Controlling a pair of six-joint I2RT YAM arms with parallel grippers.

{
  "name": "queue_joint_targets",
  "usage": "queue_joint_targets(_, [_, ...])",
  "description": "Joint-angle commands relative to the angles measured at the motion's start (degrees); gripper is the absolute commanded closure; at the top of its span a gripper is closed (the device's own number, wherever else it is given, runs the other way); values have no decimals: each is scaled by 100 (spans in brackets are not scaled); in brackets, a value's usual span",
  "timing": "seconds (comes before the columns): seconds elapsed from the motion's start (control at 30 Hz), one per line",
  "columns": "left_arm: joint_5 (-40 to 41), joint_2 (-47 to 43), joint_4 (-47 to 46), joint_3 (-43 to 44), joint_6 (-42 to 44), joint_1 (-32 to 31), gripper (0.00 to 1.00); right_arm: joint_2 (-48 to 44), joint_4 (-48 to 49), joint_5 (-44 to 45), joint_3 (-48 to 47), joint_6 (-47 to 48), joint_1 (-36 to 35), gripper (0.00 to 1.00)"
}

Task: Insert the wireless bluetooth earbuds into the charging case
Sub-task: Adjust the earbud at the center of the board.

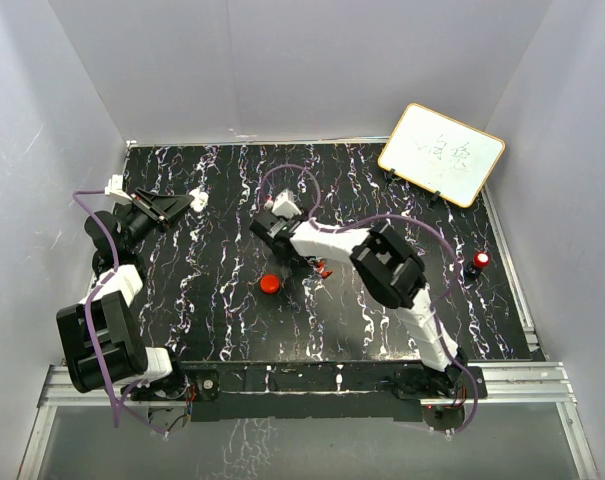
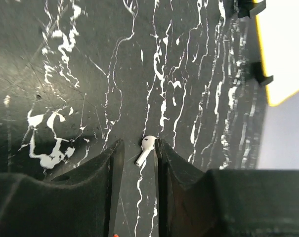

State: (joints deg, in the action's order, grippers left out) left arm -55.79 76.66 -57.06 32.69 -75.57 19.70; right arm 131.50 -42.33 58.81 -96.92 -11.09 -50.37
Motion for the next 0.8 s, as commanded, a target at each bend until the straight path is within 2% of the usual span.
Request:
queue_joint_targets(0.0, [-40, -212, 123, 137, 160, -10, 100, -1041, 954, -1194, 363, -373, 228, 71])
queue_joint_targets(0.3, [-16, -190, 554, 265, 490, -162, 100, -2192, 1864, -3208, 1745, -847, 1118, 70])
queue_joint_targets(0.43, [120, -107, 967, 484, 781, -545, 100, -2383, 2026, -3420, 2086, -886, 1332, 69])
queue_joint_targets(0.77, [353, 311, 1196, 797, 1016, -1287, 100, -2603, 2451, -3974, 2533, -672, 1675, 63])
